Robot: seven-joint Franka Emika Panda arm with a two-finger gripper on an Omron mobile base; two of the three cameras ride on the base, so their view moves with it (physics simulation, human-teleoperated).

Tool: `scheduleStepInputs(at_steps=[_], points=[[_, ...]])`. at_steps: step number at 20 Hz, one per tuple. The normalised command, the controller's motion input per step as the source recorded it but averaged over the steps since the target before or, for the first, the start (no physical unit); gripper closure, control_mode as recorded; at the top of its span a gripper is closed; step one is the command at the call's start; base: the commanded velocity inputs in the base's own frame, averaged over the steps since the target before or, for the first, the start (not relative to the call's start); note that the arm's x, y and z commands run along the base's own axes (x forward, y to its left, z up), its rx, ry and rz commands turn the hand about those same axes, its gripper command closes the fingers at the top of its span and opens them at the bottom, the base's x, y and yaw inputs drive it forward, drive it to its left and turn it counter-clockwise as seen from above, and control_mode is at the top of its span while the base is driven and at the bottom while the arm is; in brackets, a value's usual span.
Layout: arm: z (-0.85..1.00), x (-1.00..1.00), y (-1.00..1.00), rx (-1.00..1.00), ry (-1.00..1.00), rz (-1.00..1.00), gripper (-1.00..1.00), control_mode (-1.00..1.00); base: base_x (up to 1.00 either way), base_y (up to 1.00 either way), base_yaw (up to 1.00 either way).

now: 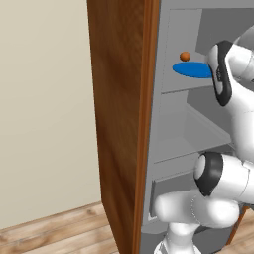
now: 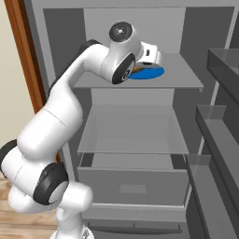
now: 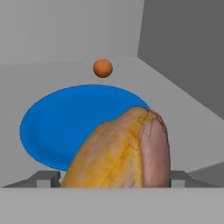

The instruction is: Retrieve the chicken drumstick from the fridge and place it on the saucepan with marinade on the stove.

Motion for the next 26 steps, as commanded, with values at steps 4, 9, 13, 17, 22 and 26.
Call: scheduleStepInputs(at_steps=[4,9,13,17,22,26], points=[[0.11,-1.0,0.04,0.0,0.0,0.0,1.0,-1.0,0.0,0.0,0.0],[0.07,-1.0,0.19,0.0,0.05,0.0,1.0,-1.0,0.0,0.0,0.0],[0.18,-0.96,0.54,0.0,0.11,0.0,1.0,-1.0,0.0,0.0,0.0],[0.03,-0.92,0.63,0.0,0.1,0.0,1.0,-1.0,0.0,0.0,0.0],[0.0,-0.81,0.6,0.0,0.15,0.0,1.0,-1.0,0.0,0.0,0.0],[0.0,-0.67,0.41,0.0,0.12,0.0,1.0,-1.0,0.0,0.0,0.0]])
